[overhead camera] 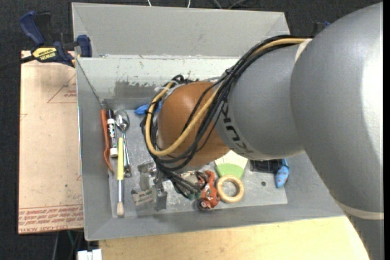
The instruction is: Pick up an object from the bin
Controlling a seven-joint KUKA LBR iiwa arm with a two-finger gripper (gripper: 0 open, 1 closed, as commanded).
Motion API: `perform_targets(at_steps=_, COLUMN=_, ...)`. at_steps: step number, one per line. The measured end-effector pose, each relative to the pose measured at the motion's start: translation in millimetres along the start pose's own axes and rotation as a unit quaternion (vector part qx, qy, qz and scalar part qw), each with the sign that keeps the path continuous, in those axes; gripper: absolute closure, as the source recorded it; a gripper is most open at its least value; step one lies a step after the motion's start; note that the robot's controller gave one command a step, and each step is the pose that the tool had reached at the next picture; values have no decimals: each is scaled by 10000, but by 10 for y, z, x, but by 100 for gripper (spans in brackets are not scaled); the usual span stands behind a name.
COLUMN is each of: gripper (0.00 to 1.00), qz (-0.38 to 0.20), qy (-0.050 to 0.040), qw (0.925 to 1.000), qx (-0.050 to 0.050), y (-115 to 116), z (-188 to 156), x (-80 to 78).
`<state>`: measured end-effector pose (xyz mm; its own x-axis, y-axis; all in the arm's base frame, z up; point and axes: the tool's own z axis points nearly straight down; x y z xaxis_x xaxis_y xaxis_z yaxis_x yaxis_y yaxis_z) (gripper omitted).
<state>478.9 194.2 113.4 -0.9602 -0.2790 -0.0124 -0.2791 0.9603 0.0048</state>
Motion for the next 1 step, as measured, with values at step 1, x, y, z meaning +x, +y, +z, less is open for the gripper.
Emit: perform_targets(at_steps=1, gripper=100, qz=-1, qy=-33, qw=10000, qx=-2, y=3, z=-359, x=-22)
